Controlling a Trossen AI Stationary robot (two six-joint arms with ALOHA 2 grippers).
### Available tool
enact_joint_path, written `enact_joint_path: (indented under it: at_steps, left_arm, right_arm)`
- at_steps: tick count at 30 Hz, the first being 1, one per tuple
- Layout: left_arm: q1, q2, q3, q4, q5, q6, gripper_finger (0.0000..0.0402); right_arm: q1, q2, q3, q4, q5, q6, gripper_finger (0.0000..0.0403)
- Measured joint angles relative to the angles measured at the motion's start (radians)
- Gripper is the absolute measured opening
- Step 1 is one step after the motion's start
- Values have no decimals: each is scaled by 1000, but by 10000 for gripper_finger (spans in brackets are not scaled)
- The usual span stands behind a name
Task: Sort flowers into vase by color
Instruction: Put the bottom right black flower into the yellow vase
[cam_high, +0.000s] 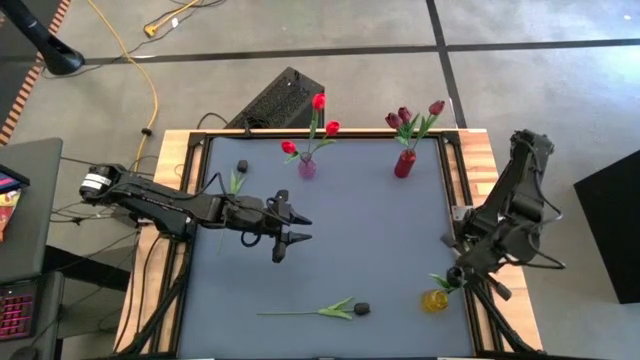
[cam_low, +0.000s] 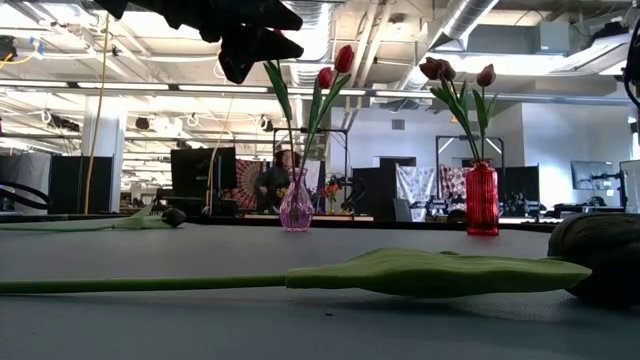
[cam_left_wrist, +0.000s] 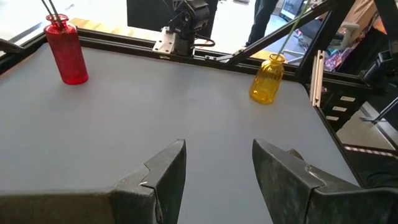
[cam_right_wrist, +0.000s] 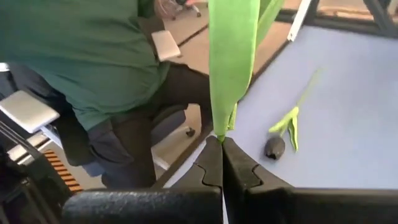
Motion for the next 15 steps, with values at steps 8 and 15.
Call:
enact_joint_path:
  at_steps: [8, 15]
  left_arm:
    - [0, 0, 0, 0, 1, -1, 173]
    - [0, 0, 0, 28, 15, -1, 173]
  right_arm:
    - [0, -1, -14, -15, 8, 146, 37]
    - [-1, -1, -14, -15, 10, 237, 59]
